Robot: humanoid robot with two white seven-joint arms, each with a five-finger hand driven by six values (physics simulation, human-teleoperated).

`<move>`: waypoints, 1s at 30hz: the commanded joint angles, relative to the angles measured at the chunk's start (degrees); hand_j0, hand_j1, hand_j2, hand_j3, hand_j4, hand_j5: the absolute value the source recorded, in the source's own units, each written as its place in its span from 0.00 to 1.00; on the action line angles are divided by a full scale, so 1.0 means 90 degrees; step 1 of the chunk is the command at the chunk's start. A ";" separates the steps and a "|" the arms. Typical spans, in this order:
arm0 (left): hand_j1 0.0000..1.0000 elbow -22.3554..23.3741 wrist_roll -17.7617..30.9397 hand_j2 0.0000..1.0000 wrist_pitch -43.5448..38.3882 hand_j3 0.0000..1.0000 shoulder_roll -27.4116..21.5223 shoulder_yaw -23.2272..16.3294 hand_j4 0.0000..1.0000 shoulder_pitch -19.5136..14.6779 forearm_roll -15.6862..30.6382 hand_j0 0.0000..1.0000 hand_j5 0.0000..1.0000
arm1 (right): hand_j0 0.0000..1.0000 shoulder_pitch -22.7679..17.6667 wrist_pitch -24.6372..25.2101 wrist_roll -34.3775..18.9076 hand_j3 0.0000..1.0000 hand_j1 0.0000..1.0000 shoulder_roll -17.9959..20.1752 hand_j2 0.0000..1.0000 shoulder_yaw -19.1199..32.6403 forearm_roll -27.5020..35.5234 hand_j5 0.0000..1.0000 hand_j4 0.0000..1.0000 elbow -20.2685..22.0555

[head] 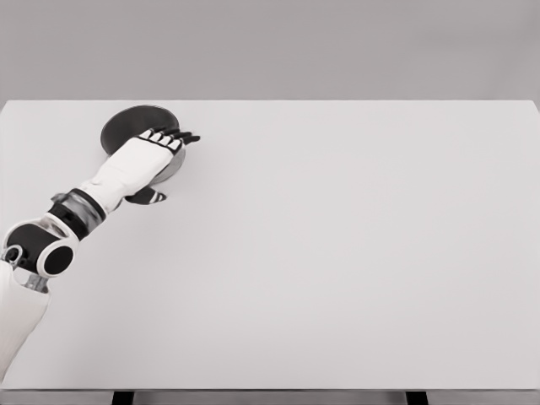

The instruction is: Rotate pot handle

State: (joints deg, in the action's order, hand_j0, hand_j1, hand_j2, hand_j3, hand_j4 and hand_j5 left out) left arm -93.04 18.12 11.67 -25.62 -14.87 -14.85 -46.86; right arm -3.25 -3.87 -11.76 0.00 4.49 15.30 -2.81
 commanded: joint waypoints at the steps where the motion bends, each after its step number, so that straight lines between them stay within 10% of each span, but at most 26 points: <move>1: 1.00 0.0035 -0.0012 1.00 -0.0184 1.00 -0.0005 0.0021 1.00 0.0000 0.0012 1.00 1.00 | 1.00 0.0000 0.0001 -0.0001 1.00 1.00 0.0000 1.00 0.0000 -0.0001 1.00 1.00 0.0000; 30: 1.00 0.0143 -0.0012 1.00 -0.0506 1.00 -0.0092 0.0666 1.00 0.0137 -0.0730 1.00 1.00 | 1.00 0.0000 0.0001 -0.0001 1.00 1.00 0.0000 1.00 0.0000 -0.0001 1.00 1.00 0.0000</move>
State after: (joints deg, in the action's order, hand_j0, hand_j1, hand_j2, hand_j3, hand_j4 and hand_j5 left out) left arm -92.05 18.05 7.15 -26.42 -9.62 -13.62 -53.49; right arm -3.25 -3.87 -11.76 0.00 4.49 15.30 -2.81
